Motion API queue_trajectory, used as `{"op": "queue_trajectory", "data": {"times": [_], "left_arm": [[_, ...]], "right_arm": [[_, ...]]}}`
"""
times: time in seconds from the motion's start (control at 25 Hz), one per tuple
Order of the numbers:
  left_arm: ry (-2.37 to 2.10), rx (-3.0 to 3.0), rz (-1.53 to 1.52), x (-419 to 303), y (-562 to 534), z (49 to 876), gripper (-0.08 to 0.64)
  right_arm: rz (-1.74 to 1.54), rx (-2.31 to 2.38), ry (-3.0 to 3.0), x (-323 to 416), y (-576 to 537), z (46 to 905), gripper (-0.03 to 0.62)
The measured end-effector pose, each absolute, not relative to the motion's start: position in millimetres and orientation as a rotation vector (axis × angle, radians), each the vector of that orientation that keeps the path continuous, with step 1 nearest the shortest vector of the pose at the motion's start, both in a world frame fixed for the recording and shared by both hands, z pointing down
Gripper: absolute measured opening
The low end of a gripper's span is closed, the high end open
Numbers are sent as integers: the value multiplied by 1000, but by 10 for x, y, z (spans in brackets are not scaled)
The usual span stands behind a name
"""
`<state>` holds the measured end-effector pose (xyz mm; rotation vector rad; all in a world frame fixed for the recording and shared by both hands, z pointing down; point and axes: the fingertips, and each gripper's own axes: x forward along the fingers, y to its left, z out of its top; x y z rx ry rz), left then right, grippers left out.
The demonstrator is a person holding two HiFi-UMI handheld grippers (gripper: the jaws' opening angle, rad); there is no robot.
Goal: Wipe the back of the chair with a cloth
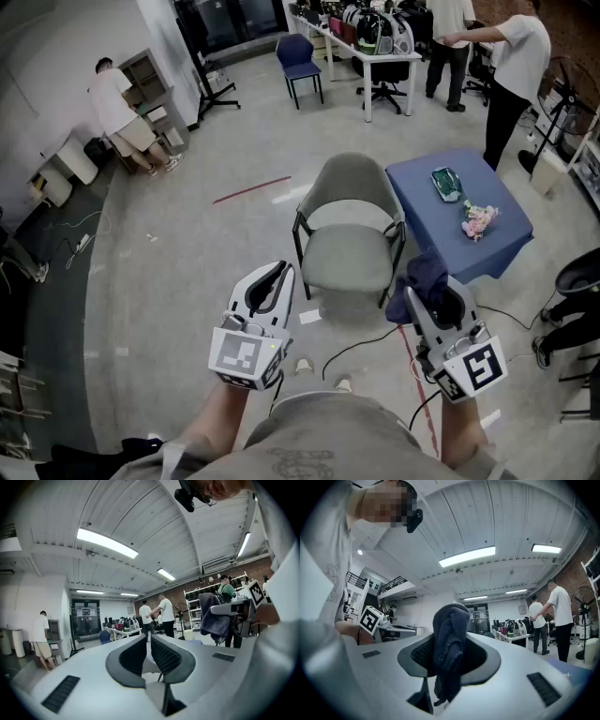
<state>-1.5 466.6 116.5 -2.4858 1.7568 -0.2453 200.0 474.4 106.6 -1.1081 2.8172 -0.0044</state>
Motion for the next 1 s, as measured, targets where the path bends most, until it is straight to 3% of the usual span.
{"op": "queue_trajectory", "data": {"times": [0.68,0.92,0.96,1.0], "left_arm": [[1719,-2505,-286,124,4549,1168,43],[1729,-2484,-152,88,4508,1031,44],[1744,-2464,-113,56,4500,992,98],[1760,-2443,-92,23,4483,967,237]], "right_arm": [[-68,-1146,2764,2202,4556,1091,149],[-56,-1146,2761,2197,4473,1064,149],[-55,-1146,2760,2186,4457,1074,149],[-54,-1146,2761,2175,4436,1085,149]]}}
